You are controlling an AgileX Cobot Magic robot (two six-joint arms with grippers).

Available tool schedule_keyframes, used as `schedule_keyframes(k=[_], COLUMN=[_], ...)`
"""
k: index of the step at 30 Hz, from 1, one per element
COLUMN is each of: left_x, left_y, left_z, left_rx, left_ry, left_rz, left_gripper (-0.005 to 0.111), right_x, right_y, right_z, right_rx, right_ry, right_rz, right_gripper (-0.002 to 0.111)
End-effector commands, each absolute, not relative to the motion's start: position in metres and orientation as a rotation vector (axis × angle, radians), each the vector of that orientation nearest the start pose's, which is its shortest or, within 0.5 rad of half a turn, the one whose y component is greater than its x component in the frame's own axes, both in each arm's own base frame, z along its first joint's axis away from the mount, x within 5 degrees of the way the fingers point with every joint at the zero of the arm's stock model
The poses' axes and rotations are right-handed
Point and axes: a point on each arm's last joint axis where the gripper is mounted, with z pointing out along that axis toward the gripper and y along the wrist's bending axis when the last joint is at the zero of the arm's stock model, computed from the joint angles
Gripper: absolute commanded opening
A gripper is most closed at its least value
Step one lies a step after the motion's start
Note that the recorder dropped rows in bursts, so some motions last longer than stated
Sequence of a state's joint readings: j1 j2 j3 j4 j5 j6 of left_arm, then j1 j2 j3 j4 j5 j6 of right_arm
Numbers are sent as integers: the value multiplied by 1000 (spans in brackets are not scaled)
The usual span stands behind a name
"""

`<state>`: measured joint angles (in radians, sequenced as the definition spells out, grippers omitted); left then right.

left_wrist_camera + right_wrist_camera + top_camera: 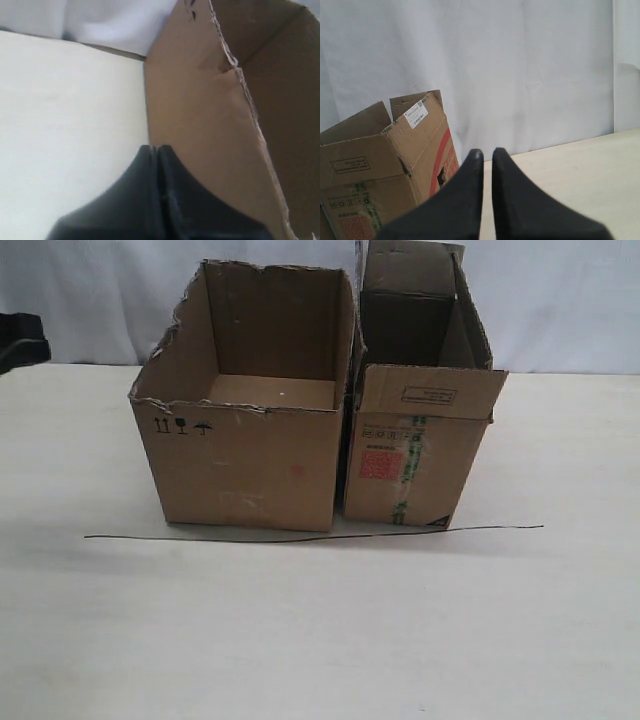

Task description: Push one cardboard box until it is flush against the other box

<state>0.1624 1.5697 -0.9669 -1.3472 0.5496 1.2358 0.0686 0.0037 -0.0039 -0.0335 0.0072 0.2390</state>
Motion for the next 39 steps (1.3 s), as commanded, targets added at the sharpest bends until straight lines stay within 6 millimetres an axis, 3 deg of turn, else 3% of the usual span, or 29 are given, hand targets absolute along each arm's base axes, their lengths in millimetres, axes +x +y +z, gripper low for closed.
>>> schedule_keyframes(k=[1,3,7,12,21,30,39], left_x=[366,379,384,383,381,383,373], left_y=[4,2,-5,-12,-52,-51,-30], left_z=[225,218,205,198,196,195,201], left_rx=[-18,-6,33,52,159,156,230], left_ry=[2148,2148,2148,2162,2192,2198,2207], left_rz=[-732,-797,-956,-1021,-1035,-994,-1048], left_gripper=[0,0,0,0,0,0,0], right_x=[56,56,56,56,56,56,56], right_y=[4,4,4,4,4,4,4], right_z=[212,212,212,212,212,212,212], right_rx=[102,102,102,102,102,102,102], right_ry=[1496,1496,1496,1496,1496,1496,1496], right_rz=[221,221,221,221,221,221,221], right_gripper=[5,5,5,5,5,5,5])
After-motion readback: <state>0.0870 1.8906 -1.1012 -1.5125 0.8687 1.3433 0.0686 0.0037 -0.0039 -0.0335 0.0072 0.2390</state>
